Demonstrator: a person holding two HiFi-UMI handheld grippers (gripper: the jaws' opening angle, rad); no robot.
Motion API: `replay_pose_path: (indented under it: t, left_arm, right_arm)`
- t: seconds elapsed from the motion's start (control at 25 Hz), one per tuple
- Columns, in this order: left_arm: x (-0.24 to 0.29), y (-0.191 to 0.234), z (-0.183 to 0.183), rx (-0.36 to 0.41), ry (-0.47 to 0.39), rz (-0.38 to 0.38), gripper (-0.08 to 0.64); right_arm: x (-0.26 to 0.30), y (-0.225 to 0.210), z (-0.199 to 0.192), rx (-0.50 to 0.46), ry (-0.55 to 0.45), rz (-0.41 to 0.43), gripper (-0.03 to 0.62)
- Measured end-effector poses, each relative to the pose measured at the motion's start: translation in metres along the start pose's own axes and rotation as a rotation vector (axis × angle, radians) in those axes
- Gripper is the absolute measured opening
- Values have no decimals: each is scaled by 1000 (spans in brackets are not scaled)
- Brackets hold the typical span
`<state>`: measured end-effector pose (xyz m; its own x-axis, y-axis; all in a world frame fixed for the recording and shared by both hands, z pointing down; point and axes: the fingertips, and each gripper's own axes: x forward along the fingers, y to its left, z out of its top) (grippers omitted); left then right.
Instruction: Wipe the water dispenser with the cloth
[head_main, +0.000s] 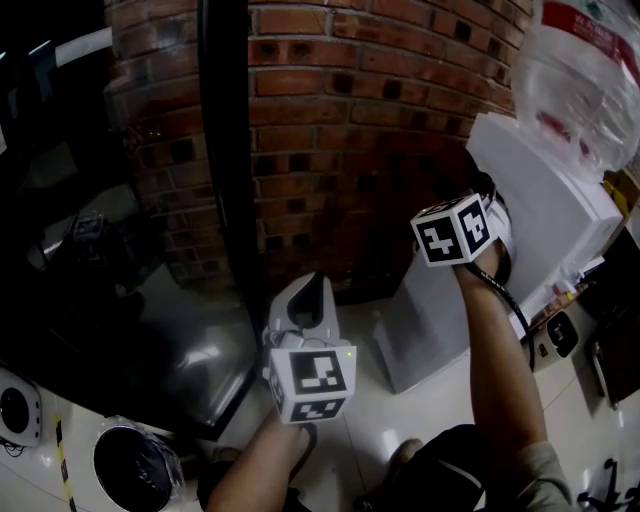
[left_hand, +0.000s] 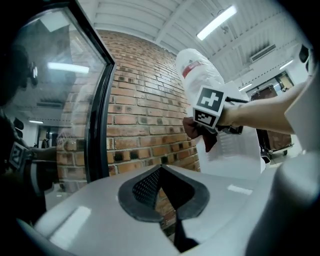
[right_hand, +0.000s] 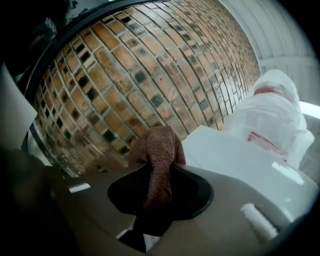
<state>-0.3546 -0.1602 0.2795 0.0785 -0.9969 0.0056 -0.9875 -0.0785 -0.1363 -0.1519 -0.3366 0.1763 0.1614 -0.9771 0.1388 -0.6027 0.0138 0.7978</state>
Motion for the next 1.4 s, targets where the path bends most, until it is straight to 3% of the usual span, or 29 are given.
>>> replay_pose_path:
  t: [0.64, 0.92, 1.12, 1.4]
  left_arm:
    - [-7, 13, -19, -2, 36, 1, 0]
    - [15, 9, -38, 36, 60, -23, 0]
    - [37, 15, -56, 11, 95, -29, 0]
    - [64, 5, -76, -11, 111, -74, 0]
  right_arm:
    - [17, 110, -98, 135, 125, 120, 104]
    - [21, 168, -139, 127, 157, 205, 104]
    - [24, 222, -183, 144, 254, 282, 105]
    - [43, 266, -214, 225, 325, 286, 106]
